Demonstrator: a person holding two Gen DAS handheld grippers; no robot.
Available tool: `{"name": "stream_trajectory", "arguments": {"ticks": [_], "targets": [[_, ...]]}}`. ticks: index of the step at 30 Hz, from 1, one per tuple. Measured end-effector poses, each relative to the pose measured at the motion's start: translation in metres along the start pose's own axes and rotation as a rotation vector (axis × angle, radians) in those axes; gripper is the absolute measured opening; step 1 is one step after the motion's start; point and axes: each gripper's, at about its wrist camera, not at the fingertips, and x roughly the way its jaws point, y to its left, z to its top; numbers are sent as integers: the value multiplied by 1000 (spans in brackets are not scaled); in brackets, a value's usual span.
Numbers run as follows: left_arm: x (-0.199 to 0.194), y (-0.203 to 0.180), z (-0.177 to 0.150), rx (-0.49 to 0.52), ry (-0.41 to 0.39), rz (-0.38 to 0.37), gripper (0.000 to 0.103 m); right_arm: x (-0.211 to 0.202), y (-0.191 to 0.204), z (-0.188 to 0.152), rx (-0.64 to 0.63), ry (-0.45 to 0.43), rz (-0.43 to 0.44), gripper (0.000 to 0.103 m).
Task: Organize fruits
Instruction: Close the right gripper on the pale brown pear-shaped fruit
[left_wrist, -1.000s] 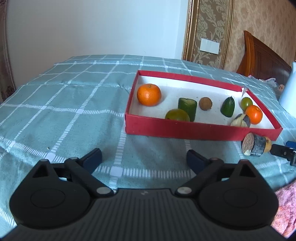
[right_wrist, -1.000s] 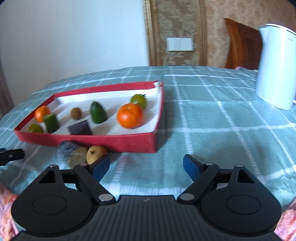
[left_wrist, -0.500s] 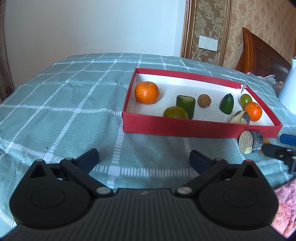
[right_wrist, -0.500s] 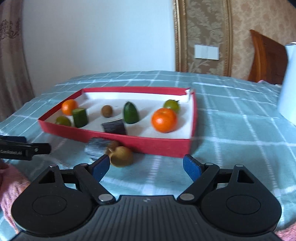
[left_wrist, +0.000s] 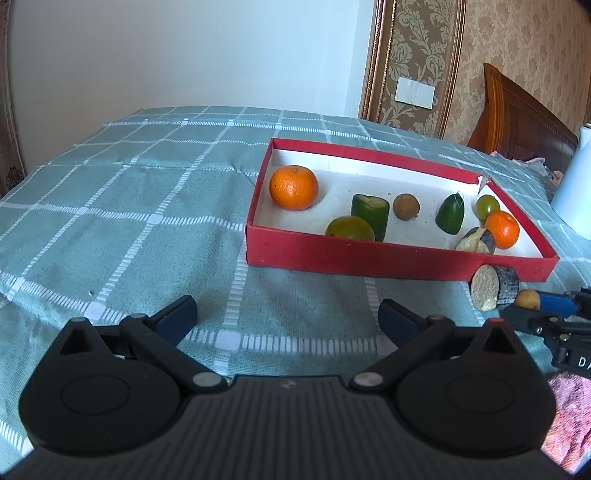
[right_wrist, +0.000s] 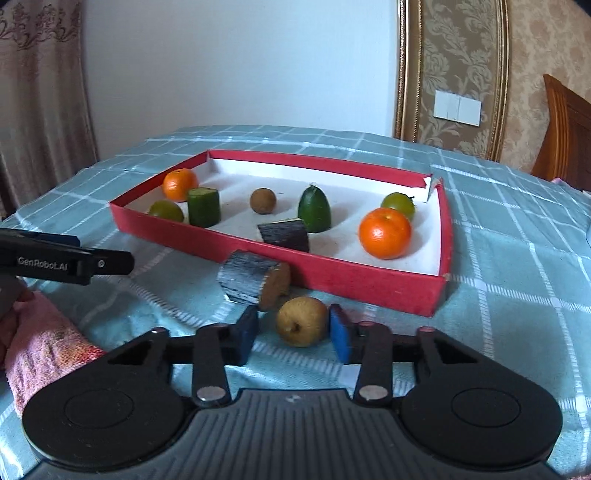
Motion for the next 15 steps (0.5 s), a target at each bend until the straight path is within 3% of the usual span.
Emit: {"name": "stream_trajectory", "arguments": {"ticks": [15], "targets": [[-1,4,-1,-19,-8,-19,103,-24,-10,5,35,-88,-85,30]]}}
